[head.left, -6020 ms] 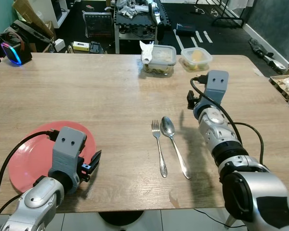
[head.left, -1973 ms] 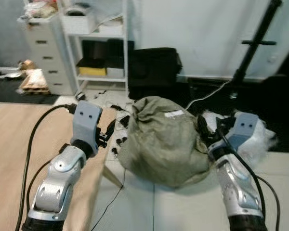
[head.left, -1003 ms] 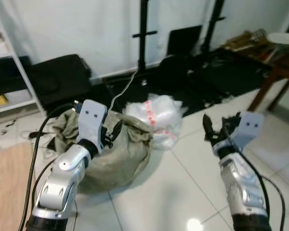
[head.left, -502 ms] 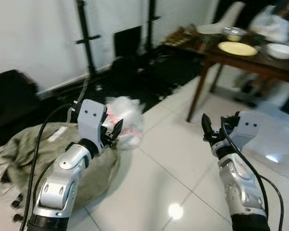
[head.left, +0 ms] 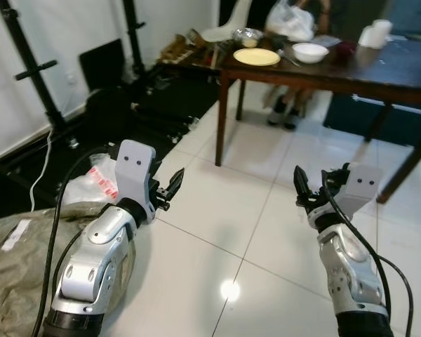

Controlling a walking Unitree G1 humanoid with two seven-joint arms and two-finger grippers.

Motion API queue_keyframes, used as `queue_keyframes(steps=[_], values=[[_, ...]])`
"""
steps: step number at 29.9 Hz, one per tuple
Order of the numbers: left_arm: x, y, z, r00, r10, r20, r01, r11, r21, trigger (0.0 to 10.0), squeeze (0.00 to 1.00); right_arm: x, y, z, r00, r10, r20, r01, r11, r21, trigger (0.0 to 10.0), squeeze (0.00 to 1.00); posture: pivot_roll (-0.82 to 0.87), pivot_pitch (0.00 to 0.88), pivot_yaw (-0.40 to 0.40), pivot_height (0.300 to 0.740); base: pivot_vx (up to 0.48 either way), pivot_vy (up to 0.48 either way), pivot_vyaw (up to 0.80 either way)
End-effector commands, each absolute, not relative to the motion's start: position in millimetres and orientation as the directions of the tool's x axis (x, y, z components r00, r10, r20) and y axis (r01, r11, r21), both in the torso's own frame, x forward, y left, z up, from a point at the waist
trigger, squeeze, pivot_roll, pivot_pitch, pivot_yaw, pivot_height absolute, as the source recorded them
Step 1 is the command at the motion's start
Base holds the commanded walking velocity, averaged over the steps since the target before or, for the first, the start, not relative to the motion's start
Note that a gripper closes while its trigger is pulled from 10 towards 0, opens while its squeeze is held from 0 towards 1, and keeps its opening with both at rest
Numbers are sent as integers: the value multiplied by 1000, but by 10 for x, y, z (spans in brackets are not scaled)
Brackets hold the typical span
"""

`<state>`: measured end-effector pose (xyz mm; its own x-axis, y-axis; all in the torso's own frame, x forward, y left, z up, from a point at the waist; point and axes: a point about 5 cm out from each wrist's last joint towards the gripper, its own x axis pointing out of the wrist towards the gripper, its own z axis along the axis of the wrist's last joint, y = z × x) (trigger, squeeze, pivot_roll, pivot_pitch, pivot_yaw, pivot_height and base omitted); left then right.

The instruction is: Setting the table

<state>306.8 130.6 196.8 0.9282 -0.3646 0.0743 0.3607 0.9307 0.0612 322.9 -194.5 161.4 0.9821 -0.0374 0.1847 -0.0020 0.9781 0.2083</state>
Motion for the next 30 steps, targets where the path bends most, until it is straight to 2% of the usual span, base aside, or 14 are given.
queue_keyframes(steps=[1,8,16,30], values=[[3082,1301,1993,927,-364,86,358,930,81,10000,0,3227,-1959,1616,982,-42,183,4,978,207,10000,0,-1,0,105,740,0,0,-800],[3123,1282,2053,925,-355,135,344,934,99,10000,0,3232,-1962,1619,982,-46,185,4,976,218,10000,0,-1,0,105,740,0,0,-800],[3165,1221,2115,920,-340,194,317,938,140,10000,0,3244,-1965,1637,980,-52,190,5,971,239,10000,0,-10,0,108,740,427,0,-702],[3160,1156,2086,905,-372,206,347,926,147,10000,0,3233,-1974,1620,980,-62,189,15,970,242,10000,0,-16,0,116,740,480,0,0]])
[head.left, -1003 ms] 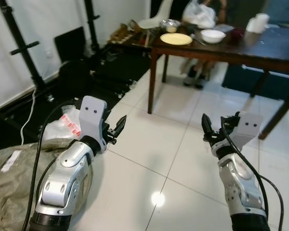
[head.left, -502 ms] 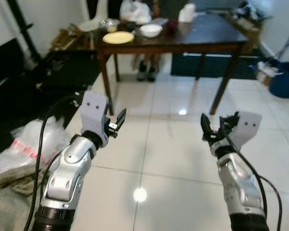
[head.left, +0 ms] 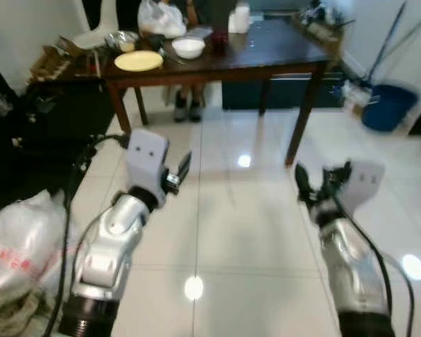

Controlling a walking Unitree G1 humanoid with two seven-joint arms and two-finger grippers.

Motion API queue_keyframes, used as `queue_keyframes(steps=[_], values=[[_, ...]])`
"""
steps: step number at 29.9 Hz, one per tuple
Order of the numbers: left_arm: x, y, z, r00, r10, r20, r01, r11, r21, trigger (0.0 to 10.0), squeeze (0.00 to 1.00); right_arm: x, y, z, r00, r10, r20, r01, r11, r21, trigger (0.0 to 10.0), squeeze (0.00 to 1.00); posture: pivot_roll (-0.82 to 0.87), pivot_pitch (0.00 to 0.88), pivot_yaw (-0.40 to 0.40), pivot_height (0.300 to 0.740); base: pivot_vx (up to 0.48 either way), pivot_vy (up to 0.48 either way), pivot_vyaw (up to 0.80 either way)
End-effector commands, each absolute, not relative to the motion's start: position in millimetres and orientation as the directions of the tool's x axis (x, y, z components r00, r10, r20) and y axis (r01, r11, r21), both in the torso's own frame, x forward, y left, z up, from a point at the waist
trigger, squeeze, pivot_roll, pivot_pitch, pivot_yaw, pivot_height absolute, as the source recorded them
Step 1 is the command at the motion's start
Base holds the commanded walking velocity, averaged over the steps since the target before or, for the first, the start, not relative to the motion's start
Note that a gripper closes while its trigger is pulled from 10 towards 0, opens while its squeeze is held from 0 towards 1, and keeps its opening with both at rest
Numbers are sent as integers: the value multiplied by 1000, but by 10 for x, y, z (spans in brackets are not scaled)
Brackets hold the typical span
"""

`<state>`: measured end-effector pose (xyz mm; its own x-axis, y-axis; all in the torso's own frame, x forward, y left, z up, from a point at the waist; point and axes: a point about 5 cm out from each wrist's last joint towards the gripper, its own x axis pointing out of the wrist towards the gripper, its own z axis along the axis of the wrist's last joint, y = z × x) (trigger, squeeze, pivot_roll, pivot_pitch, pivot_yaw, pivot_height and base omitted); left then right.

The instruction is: Setting the table

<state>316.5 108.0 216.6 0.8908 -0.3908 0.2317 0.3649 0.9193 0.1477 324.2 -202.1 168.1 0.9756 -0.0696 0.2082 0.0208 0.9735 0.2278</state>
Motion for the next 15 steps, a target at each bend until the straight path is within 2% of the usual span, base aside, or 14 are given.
queue_keyframes(steps=[1,15], values=[[3160,1156,2086,905,-372,206,347,926,147,10000,0,3233,-1974,1620,980,-62,189,15,970,242,10000,0,-16,0,116,740,480,0,0],[3156,1158,2064,905,-372,204,348,926,144,10000,0,3225,-2015,1603,981,-71,181,27,972,234,10000,0,-18,0,120,740,480,0,0]])
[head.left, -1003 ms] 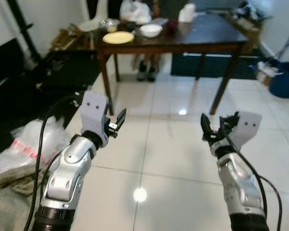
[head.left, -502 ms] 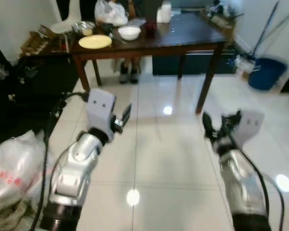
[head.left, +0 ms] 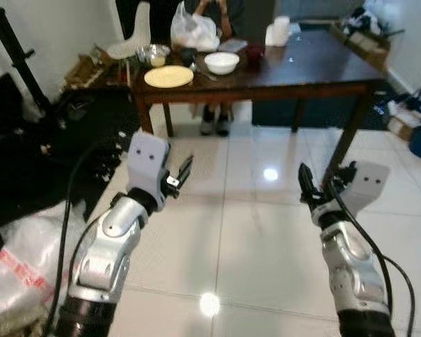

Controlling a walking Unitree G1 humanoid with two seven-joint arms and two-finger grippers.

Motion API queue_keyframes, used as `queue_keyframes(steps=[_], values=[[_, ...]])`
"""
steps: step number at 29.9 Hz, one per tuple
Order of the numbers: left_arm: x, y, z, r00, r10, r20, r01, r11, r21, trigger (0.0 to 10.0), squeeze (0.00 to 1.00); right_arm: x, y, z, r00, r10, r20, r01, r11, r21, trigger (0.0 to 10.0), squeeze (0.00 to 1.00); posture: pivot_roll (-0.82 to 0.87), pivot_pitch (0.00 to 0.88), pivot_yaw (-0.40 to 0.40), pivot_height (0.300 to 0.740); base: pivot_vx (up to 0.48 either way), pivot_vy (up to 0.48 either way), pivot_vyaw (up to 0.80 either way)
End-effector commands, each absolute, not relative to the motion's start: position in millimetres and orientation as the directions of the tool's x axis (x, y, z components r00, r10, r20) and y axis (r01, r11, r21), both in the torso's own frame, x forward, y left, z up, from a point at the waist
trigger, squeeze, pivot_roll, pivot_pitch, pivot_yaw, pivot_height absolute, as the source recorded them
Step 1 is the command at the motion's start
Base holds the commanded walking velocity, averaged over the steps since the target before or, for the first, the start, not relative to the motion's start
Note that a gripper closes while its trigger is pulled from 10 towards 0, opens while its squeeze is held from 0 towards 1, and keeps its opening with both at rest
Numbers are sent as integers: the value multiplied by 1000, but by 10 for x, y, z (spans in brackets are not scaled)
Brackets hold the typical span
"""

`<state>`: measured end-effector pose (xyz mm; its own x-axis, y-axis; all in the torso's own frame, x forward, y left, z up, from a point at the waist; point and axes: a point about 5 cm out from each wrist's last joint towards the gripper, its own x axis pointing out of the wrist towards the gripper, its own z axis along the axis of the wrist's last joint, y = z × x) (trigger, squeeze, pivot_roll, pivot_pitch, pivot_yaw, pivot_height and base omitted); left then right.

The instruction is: Setting the table

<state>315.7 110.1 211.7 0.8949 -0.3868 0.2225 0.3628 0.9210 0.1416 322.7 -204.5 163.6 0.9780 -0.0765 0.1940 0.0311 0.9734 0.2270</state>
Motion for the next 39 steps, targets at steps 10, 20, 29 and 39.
queue_keyframes(steps=[10,20,29,39], values=[[2976,1529,1463,991,-128,27,124,985,120,10000,0,3186,-1596,1236,987,153,49,-159,974,161,10000,0,21,0,92,740,480,0,0],[2754,1685,1317,1000,-12,18,8,983,182,10000,0,3139,-1291,1028,964,266,-14,-258,946,196,10000,0,90,0,41,740,480,0,0],[2820,1590,1484,995,-42,90,24,980,198,10000,0,3196,-1331,1136,969,246,36,-248,945,215,10000,0,73,0,64,740,480,0,0],[2973,1507,1692,984,-93,152,61,977,204,10000,0,3251,-1569,1270,985,146,88,-163,957,239,10000,0,48,0,89,740,480,0,0]])
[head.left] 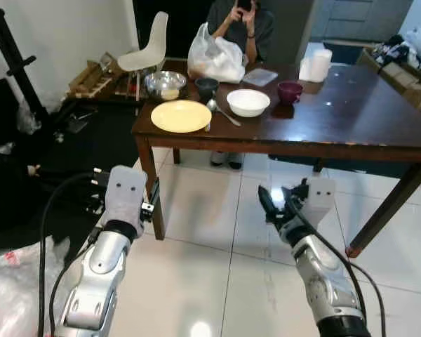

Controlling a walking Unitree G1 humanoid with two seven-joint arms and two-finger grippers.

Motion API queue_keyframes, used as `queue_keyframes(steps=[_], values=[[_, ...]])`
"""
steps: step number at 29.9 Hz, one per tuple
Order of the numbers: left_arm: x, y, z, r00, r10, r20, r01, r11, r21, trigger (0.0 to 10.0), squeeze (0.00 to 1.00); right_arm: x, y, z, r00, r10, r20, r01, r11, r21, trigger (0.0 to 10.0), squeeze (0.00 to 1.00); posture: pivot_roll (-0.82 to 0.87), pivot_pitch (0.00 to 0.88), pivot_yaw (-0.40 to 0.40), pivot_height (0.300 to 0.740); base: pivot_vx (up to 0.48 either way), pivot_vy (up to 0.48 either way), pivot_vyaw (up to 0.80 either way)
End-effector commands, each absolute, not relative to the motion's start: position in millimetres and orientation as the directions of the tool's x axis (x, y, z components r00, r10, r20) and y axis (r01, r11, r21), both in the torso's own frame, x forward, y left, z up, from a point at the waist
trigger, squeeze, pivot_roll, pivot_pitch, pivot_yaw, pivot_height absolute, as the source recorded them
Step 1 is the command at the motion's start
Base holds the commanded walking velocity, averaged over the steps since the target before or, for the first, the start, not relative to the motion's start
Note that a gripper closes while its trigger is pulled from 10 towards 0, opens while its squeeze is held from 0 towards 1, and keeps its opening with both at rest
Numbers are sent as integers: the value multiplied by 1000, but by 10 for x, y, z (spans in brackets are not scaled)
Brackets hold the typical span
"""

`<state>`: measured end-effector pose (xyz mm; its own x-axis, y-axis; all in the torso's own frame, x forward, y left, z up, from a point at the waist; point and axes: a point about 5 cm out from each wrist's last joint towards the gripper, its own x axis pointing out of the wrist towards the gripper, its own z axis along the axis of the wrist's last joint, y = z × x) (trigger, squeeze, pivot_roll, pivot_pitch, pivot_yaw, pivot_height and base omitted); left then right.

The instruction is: Setting the table

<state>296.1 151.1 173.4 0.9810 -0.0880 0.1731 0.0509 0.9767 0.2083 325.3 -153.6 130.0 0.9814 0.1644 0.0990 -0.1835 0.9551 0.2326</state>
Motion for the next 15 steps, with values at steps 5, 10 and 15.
queue_keyframes(steps=[5,10,15], values=[[2983,1476,1704,982,-105,155,73,977,202,10000,0,3257,-1617,1272,989,119,88,-137,962,238,10000,0,42,0,95,740,480,0,0],[2991,1443,1699,981,-119,151,88,976,200,10000,0,3262,-1629,1276,990,107,87,-125,963,238,10000,0,39,0,97,740,480,0,0],[2995,1437,1696,981,-125,151,94,975,199,10000,0,3260,-1642,1282,991,102,90,-121,964,238,10000,0,37,0,97,740,480,0,0]])
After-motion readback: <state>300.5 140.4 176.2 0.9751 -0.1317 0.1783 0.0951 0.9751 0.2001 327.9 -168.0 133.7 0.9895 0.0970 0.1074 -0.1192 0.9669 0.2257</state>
